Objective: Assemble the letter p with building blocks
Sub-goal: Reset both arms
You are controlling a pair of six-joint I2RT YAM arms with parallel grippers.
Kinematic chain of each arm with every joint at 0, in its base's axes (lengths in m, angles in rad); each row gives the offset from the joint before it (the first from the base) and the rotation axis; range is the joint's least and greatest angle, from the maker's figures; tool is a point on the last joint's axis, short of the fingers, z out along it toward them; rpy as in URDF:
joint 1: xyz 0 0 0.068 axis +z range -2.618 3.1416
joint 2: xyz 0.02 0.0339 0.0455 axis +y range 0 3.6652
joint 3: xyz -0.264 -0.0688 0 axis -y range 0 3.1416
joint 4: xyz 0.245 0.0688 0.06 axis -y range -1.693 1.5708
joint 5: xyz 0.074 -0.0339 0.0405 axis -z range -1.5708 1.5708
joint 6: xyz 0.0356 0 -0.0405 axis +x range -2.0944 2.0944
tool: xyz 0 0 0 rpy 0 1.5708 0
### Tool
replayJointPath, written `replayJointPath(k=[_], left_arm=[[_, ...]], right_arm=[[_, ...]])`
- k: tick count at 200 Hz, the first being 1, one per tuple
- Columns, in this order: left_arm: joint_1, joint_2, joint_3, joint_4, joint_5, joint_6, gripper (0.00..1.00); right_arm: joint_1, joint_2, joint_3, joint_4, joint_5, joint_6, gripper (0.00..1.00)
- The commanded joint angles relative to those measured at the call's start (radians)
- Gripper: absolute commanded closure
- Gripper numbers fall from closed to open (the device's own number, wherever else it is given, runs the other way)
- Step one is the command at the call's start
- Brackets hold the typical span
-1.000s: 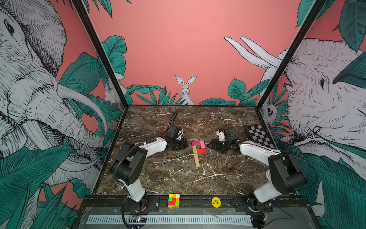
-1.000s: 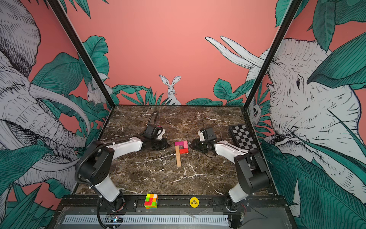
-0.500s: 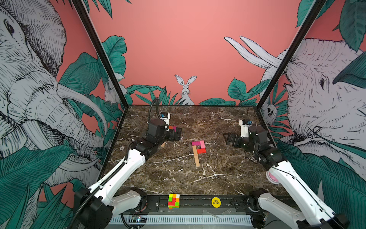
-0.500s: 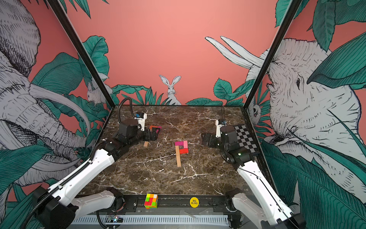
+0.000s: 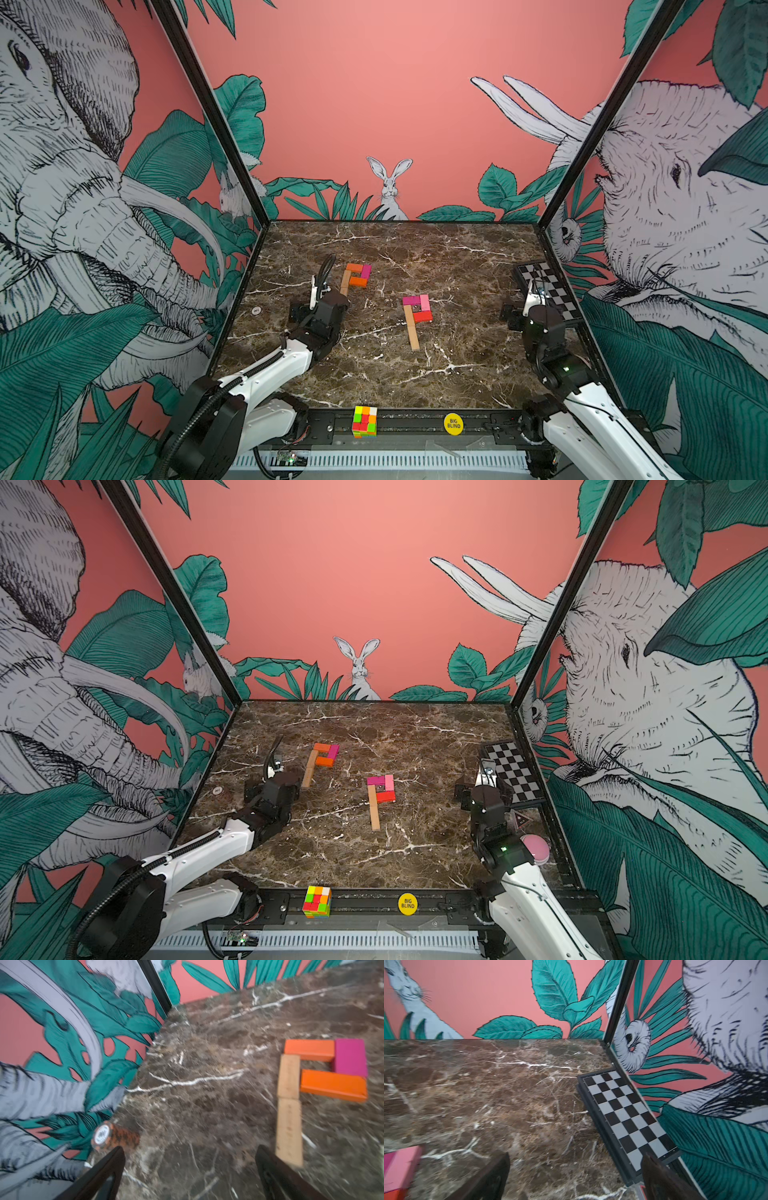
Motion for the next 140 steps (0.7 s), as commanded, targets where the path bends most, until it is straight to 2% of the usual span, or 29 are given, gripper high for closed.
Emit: replayJointPath(k=[1,13,23,32,52,66,86,116,131,140], left_arm=[[0.039,-0.018,-0.007,0.199,-0.049,0.132,0.00],[0.076,-0.012,-0.026,0.226,-0.030,0.165,0.00],[0.116,-0.005,-0.035,0.195,-0.025,0.142,0.00],[0.154,-0.010,-0.068,0.195,0.035,0.129,0.00],[0.201,0.023,-0.212,0.506,0.127,0.189,0.01],[0.227,0.072,-0.223,0.612,0.232,0.230,0.01],[0.256,0.189,-0.221,0.796,0.310,0.258,0.00],[0.319,0.401,-0.214,1.053,0.433,0.273,0.01],[0.322,0.355,-0.189,0.894,0.522,0.262,0.00],[0.335,0.384,-0.186,0.926,0.535,0.258,0.00]], right_arm=[[-0.045,0.028,-0.081,0.277,0.086,-0.102,0.02],[-0.076,0.058,-0.147,0.386,0.087,-0.086,0.02],[-0.105,0.086,-0.174,0.423,0.075,-0.055,0.02],[-0.125,0.118,-0.179,0.426,0.060,-0.033,0.02],[-0.151,0.201,-0.202,0.504,0.052,-0.029,0.01],[-0.172,0.282,-0.208,0.574,0.046,-0.037,0.02],[-0.194,0.406,-0.208,0.703,0.040,-0.062,0.02],[-0.214,0.487,-0.110,0.585,-0.040,-0.061,0.02],[-0.216,0.506,-0.070,0.512,-0.064,-0.078,0.02],[-0.216,0.492,-0.079,0.516,-0.084,-0.084,0.02]])
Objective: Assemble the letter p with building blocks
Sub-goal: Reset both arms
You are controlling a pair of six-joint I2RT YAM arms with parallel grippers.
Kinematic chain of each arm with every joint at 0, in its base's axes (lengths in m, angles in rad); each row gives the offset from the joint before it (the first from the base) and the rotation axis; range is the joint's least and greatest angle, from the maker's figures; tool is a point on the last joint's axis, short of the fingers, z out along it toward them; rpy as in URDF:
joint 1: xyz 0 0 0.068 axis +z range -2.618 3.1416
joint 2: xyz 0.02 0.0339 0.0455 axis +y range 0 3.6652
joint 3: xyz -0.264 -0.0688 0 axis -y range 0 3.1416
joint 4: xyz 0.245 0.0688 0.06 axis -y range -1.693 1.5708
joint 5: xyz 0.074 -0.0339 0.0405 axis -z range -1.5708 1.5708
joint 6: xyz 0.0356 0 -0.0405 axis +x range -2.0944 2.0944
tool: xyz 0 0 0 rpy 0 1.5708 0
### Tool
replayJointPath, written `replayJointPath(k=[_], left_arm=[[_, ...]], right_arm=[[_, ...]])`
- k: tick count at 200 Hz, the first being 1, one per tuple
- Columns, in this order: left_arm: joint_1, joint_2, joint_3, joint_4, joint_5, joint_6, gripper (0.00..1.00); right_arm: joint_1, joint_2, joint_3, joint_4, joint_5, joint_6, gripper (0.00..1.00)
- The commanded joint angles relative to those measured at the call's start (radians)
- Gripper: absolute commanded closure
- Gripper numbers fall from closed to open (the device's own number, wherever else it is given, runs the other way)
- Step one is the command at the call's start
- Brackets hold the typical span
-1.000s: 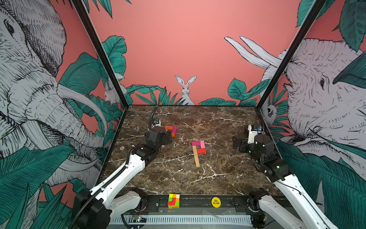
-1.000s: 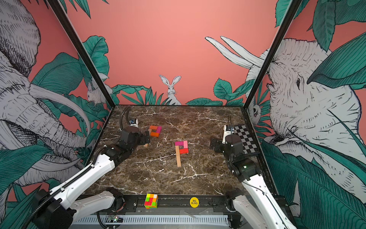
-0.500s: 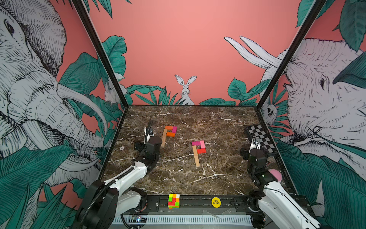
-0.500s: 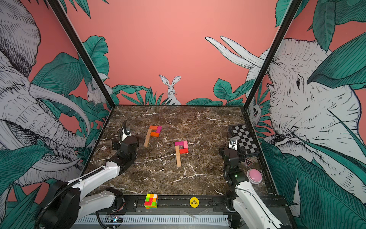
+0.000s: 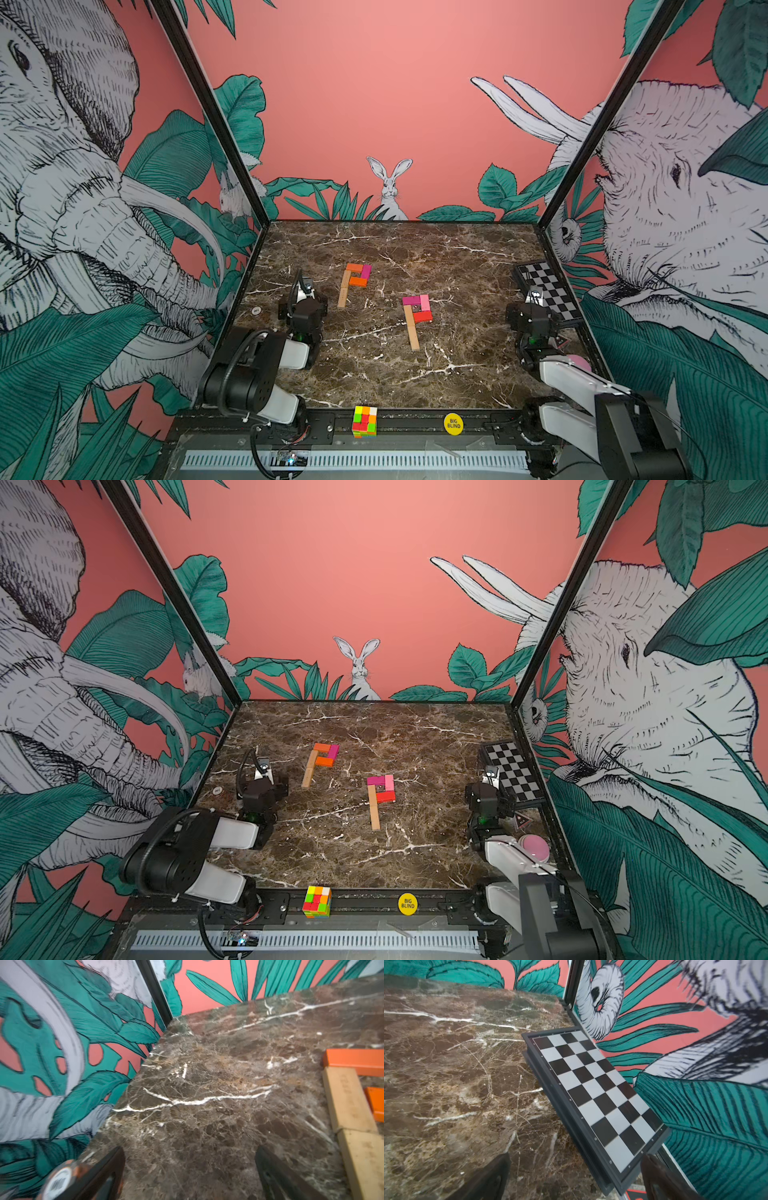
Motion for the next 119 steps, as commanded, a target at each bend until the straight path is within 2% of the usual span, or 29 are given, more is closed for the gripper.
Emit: replayJointPath(k=[1,16,34,50,64,76,92,103,119], left_arm=[[0.021,0.005,0.026,0.111,0.137,0.017,0.00],[0.045,0.084,0.016,0.244,0.163,0.020,0.00],[0.046,0.019,0.053,0.050,0.157,-0.012,0.00],[0.050,0.058,0.097,0.045,0.154,0.002,0.01],[0.054,0.027,0.121,-0.065,0.158,-0.019,0.00],[0.059,0.044,0.116,-0.016,0.158,-0.017,0.00],[0.061,0.040,0.124,-0.047,0.162,-0.021,0.01],[0.072,0.033,0.137,-0.083,0.180,-0.032,0.00],[0.081,0.039,0.139,-0.074,0.187,-0.038,0.00]], right_arm=[[-0.003,-0.011,0.032,-0.014,-0.063,-0.024,0.02],[-0.006,-0.016,0.006,0.043,-0.090,-0.010,0.02],[-0.012,0.030,-0.009,0.162,-0.144,-0.048,0.02],[-0.013,0.096,0.031,0.173,-0.158,-0.072,0.02],[-0.013,0.119,0.039,0.184,-0.172,-0.066,0.02],[-0.014,0.120,0.026,0.237,-0.179,-0.060,0.01],[-0.017,0.100,0.033,0.196,-0.172,-0.058,0.02],[-0.019,0.061,0.054,0.068,-0.163,-0.048,0.02],[-0.022,0.014,0.054,-0.012,-0.159,-0.038,0.02]])
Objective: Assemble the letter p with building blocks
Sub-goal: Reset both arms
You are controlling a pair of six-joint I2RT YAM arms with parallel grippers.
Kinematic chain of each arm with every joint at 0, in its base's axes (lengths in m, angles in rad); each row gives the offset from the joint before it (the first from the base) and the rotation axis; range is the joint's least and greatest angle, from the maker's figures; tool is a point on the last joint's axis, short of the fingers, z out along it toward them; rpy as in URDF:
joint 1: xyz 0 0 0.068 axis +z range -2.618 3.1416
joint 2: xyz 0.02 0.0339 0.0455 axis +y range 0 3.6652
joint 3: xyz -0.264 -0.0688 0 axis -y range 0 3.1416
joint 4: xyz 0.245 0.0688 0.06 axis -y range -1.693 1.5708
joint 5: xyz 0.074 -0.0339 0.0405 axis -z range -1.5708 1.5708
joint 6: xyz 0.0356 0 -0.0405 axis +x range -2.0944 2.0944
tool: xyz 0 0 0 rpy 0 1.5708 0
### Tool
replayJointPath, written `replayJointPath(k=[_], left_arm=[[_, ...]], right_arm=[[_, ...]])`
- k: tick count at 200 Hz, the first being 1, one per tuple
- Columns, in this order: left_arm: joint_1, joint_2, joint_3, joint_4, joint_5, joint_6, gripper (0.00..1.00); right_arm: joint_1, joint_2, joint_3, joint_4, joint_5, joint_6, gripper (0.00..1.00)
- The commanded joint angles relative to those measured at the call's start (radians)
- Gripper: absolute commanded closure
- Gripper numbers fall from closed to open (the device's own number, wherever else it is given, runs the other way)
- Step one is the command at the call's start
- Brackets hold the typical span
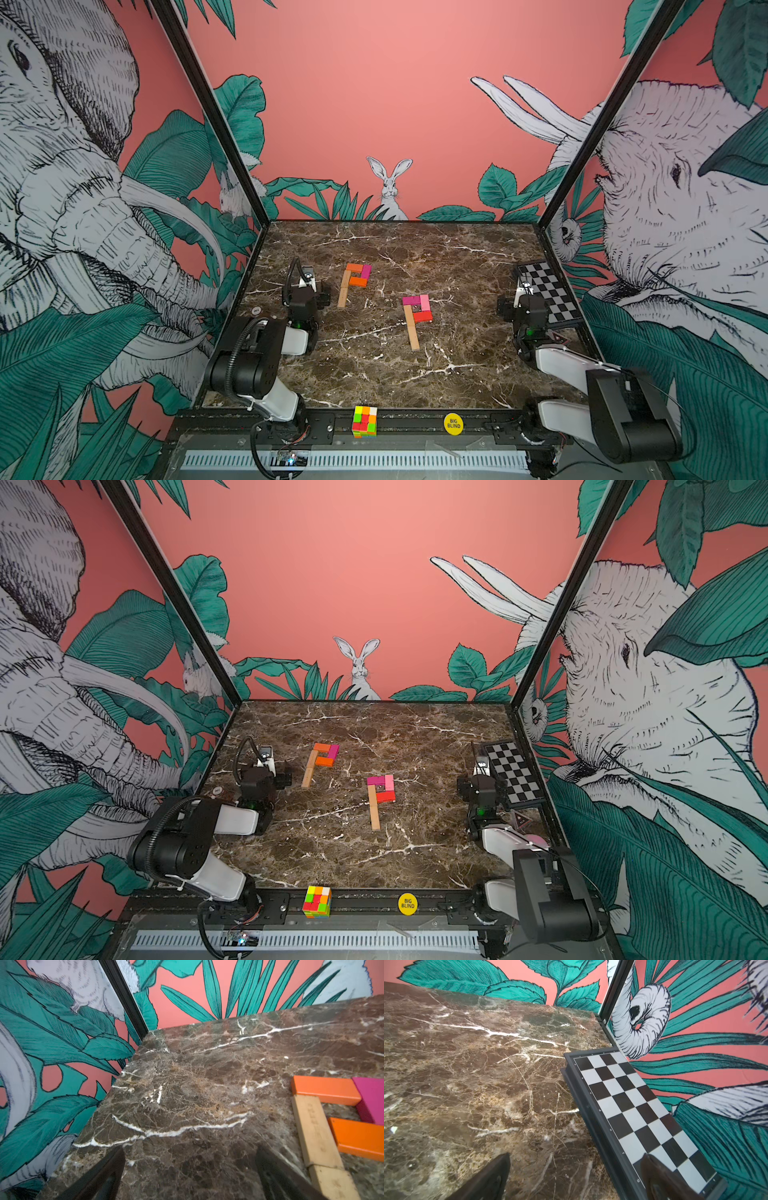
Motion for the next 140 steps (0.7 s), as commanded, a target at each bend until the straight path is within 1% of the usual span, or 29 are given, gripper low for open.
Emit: replayJointPath(k=[1,13,23,32,45,55,68,83,90,97,102,112,126,140], left_arm=[[0.017,-0.016,0.020,-0.037,0.026,-0.021,0.01],[0.018,-0.020,0.021,-0.047,0.027,-0.022,0.00],[0.016,-0.019,0.021,-0.045,0.027,-0.023,0.00],[0.018,-0.019,0.021,-0.045,0.027,-0.022,0.00],[0.018,-0.019,0.021,-0.045,0.027,-0.022,0.00],[0.019,-0.020,0.020,-0.043,0.027,-0.023,0.00],[0.019,-0.021,0.018,-0.044,0.027,-0.023,0.00],[0.018,-0.022,0.017,-0.043,0.029,-0.021,0.00],[0.019,-0.022,0.018,-0.044,0.029,-0.022,0.01],[0.019,-0.022,0.018,-0.043,0.028,-0.023,0.00],[0.019,-0.021,0.018,-0.045,0.028,-0.022,0.01],[0.019,-0.021,0.019,-0.044,0.028,-0.021,0.00],[0.019,-0.023,0.016,-0.045,0.028,-0.020,0.00],[0.019,-0.023,0.019,-0.048,0.029,-0.022,0.00]], right_arm=[[-0.008,-0.068,0.018,-0.093,0.003,0.014,0.02],[-0.016,-0.074,-0.010,-0.045,0.001,0.016,0.02],[-0.022,-0.061,-0.032,0.046,-0.046,0.021,0.02],[-0.027,-0.011,-0.043,0.162,-0.084,0.031,0.02],[-0.027,0.102,-0.011,0.259,-0.096,0.023,0.02],[-0.028,0.181,0.010,0.321,-0.126,-0.004,0.02],[-0.029,0.267,0.037,0.336,-0.151,-0.010,0.02],[-0.029,0.339,0.028,0.448,-0.186,-0.029,0.02],[-0.029,0.330,0.039,0.416,-0.179,-0.027,0.02],[-0.029,0.311,0.068,0.315,-0.163,-0.014,0.02],[-0.032,0.316,0.089,0.279,-0.161,-0.009,0.02],[-0.039,0.330,0.090,0.303,-0.175,-0.007,0.02],[-0.041,0.319,0.098,0.268,-0.178,-0.004,0.02],[-0.043,0.326,0.095,0.285,-0.179,-0.005,0.02]])
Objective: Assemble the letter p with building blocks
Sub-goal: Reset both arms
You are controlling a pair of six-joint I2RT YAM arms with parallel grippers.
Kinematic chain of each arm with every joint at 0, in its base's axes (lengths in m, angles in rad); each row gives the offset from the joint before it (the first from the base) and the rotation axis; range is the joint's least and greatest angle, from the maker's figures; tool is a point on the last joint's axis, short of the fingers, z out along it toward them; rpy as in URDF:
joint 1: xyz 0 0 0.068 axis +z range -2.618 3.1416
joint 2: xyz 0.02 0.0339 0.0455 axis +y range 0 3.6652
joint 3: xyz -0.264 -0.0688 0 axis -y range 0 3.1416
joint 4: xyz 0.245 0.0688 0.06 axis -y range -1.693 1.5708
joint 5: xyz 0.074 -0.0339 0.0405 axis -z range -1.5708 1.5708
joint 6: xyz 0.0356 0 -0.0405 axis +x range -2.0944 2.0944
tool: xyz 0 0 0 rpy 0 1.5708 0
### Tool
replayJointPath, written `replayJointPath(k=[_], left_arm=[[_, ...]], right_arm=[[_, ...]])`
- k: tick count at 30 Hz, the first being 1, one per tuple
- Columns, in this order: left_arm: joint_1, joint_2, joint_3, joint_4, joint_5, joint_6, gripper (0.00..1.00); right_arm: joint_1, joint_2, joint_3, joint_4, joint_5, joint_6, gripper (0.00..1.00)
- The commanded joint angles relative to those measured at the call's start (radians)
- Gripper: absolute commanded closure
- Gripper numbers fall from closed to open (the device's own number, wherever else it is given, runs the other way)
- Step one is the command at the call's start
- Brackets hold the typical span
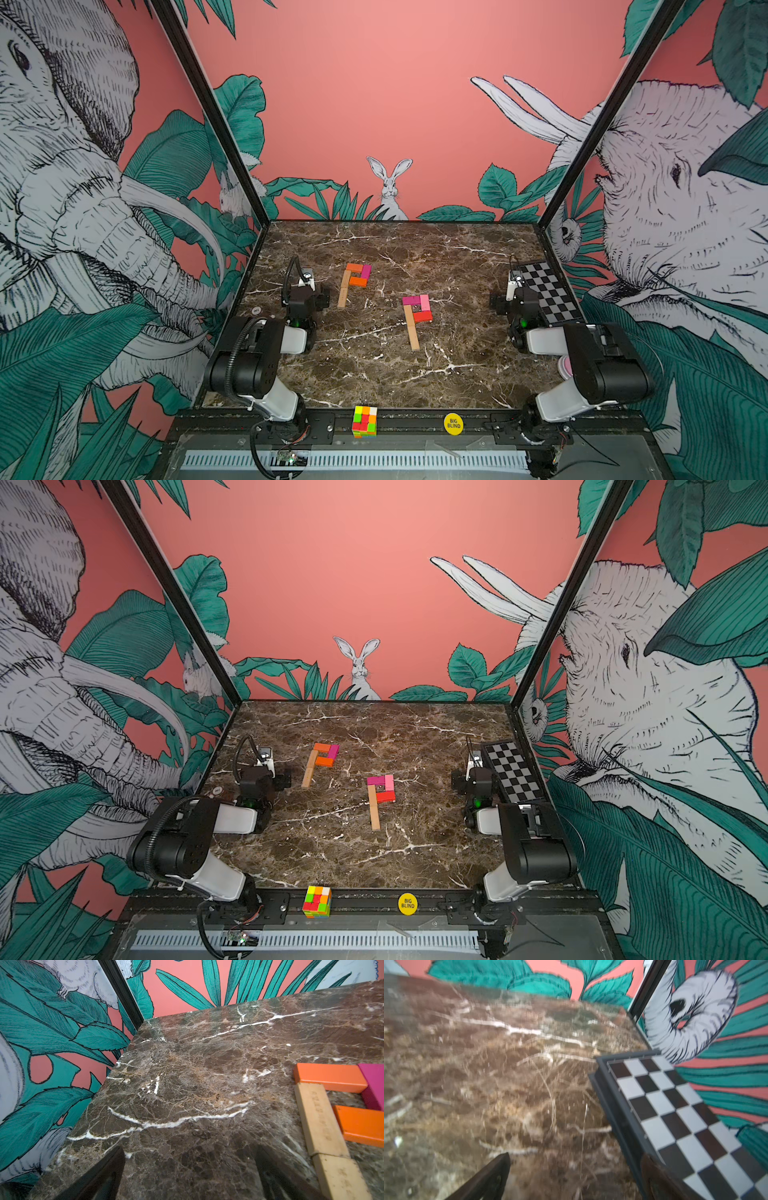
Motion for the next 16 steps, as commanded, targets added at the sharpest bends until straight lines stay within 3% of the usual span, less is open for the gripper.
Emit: replayJointPath(k=[1,16], left_arm=[[0.005,-0.023,0.011,-0.004,0.007,-0.008,0.00],[0.021,-0.025,0.019,-0.023,0.048,-0.013,0.00]], right_arm=[[-0.007,-0.005,0.007,0.025,-0.016,0.004,0.02],[-0.006,-0.014,0.002,0.022,-0.024,0.001,0.02]])
